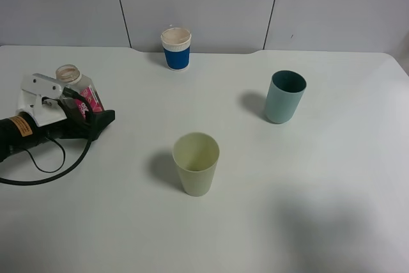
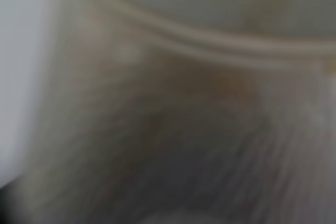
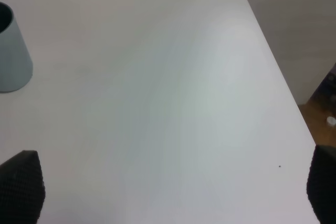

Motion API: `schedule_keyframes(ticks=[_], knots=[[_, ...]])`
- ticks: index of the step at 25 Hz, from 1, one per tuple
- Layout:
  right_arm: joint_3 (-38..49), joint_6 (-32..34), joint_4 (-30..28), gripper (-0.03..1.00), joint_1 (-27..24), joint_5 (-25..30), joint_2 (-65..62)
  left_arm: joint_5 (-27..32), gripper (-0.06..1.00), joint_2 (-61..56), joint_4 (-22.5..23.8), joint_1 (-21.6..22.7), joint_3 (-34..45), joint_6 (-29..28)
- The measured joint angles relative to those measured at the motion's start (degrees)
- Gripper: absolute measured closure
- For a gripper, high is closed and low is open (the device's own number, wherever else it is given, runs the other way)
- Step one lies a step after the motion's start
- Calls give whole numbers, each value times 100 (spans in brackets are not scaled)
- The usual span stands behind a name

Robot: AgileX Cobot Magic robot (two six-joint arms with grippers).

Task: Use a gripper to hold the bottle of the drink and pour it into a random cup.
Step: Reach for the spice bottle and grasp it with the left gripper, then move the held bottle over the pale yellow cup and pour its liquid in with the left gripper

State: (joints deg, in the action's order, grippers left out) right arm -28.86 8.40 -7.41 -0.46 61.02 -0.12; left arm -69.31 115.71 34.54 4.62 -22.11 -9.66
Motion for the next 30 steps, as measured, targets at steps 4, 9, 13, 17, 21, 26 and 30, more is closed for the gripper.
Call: schedule_keyframes(ticks=[4, 9, 13, 17, 21, 26, 30], knots=[[0, 0, 0, -3, 0, 0, 0, 0, 10, 169, 0, -123, -319, -72], [0, 0, 0, -3, 0, 0, 0, 0, 11, 279, -13, -133, -549, -304], [0, 0, 0, -3, 0, 0, 0, 0, 21, 350, -14, -133, -549, -317], [0, 0, 0, -3, 0, 0, 0, 0, 50, 366, -28, -133, -553, -267], [0, 0, 0, -3, 0, 0, 0, -9, 61, 366, -10, -133, -559, -234], [0, 0, 0, -3, 0, 0, 0, -9, 61, 366, -10, -133, -559, -235], [0, 0, 0, -3, 0, 0, 0, 53, 61, 308, -4, -133, -559, -276]])
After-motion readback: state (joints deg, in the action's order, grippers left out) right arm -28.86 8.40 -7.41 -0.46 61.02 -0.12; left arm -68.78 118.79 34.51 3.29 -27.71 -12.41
